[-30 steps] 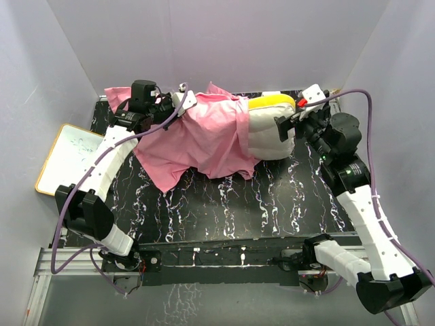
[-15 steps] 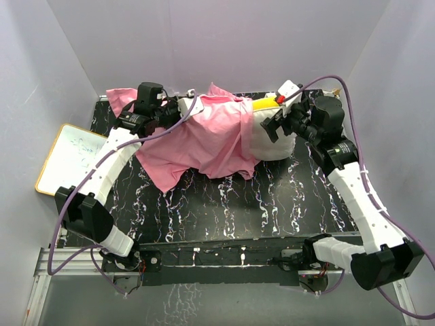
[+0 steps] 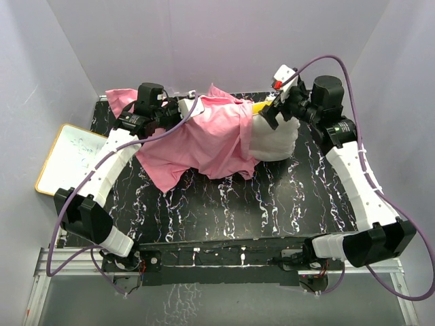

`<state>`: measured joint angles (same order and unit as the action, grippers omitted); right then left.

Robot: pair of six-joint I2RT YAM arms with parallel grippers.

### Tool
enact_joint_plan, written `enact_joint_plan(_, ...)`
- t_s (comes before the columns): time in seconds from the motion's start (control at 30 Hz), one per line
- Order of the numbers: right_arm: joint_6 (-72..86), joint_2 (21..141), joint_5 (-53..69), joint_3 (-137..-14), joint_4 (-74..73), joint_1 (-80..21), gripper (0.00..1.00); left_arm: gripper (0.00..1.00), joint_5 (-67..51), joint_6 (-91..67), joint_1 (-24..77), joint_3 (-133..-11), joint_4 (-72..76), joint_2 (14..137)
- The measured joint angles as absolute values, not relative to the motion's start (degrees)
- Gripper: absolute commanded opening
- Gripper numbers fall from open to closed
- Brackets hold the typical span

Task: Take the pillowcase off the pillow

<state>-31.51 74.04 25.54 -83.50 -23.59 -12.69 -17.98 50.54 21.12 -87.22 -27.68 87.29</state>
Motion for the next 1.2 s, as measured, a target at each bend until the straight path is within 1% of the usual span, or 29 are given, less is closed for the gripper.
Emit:
enact_joint_plan(0.13, -29.87, 74.22, 32.69, -81.62, -26.44, -12.67, 0.98, 0.0, -17.37, 50.81, 21.17, -87.22, -27.66, 87.29)
enact_joint_plan(0.33, -29.78, 72.6, 33.95, -74.3, -26.89, -12.69, 0.98, 0.0, -16.93, 51.51, 21.23, -87.24, -27.53, 87.29)
enact_joint_plan(0.4, -29.95, 71.88, 32.88, -71.77, -25.78, -12.69, 0.96, 0.0, -16.93, 51.53, 21.3, -87.29, -27.51, 87.29)
enact_joint_plan(0.47, -30.17, 71.72, 31.77, -70.46, -25.15, -12.78, 0.91, 0.0, -16.93, 51.62, 21.43, -87.29, -27.51, 87.29)
enact_joint_plan(0.5, -30.35, 71.85, 31.38, -70.32, -24.93, -12.82, 0.84, 0.0, -16.93, 51.64, 21.5, -87.29, -27.49, 87.29)
enact_joint_plan(0.53, -30.5, 72.03, 30.85, -70.28, -24.56, -12.93, 0.74, 0.0, -16.93, 51.66, 21.52, -87.31, -27.49, 87.29)
enact_joint_plan(0.63, -30.87, 72.36, 27.88, -69.43, -21.96, -13.45, 0.31, 0.0, -16.64, 51.57, 21.52, -87.44, -27.38, 87.29)
enact_joint_plan(0.67, -30.04, 72.49, 25.87, -68.73, -20.51, -13.82, 0.14, 0.03, -16.49, 51.44, 21.54, -87.5, -27.22, 87.29)
enact_joint_plan(0.7, -30.17, 72.55, 24.75, -68.36, -19.66, -14.0, 0.09, 0.07, -16.36, 51.37, 21.58, -87.59, -27.05, 87.29)
enact_joint_plan(0.87, -25.98, 71.96, 15.25, -64.16, -9.93, -15.31, 0.08, 0.15, -16.43, 50.54, 21.87, -88.71, -26.22, 87.29)
enact_joint_plan(0.9, -25.23, 71.02, 14.31, -62.35, -6.81, -15.44, 0.08, 0.2, -16.64, 50.19, 21.63, -89.27, -26.26, 87.31)
enact_joint_plan(0.93, -24.69, 69.63, 13.69, -60.01, -3.6, -15.57, 0.08, 0.3, -16.97, 49.74, 21.34, -89.82, -26.37, 87.39)
enact_joint_plan(0.97, -24.16, 68.27, 13.37, -58.13, -1.17, -15.68, 0.08, 0.42, -17.58, 49.15, 20.8, -90.8, -26.74, 87.59)
enact_joint_plan(1.0, -23.75, 66.78, 13.06, -56.45, 0.58, -15.75, 0.08, 0.57, -18.09, 48.71, 20.08, -91.81, -27.24, 87.81)
enact_joint_plan(1.03, -23.46, 65.76, 12.67, -55.46, 2.02, -15.7, 0.08, 0.65, -18.52, 48.34, 19.03, -92.75, -27.79, 87.9)
enact_joint_plan(1.1, -23.22, 64.95, 12.32, -54.92, 4.25, -15.33, 0.08, 0.77, -19.44, 47.81, 16.1, -94.17, -29.12, 87.9)
enact_joint_plan(1.17, -23.11, 64.79, 12.34, -54.13, 6.61, -14.87, 0.08, 0.87, -20.27, 47.62, 13.13, -94.85, -30.7, 87.88)
enact_joint_plan(1.2, -22.92, 64.69, 12.34, -53.54, 7.77, -14.72, 0.08, 0.9, -20.53, 47.57, 12.19, -94.87, -31.55, 87.88)
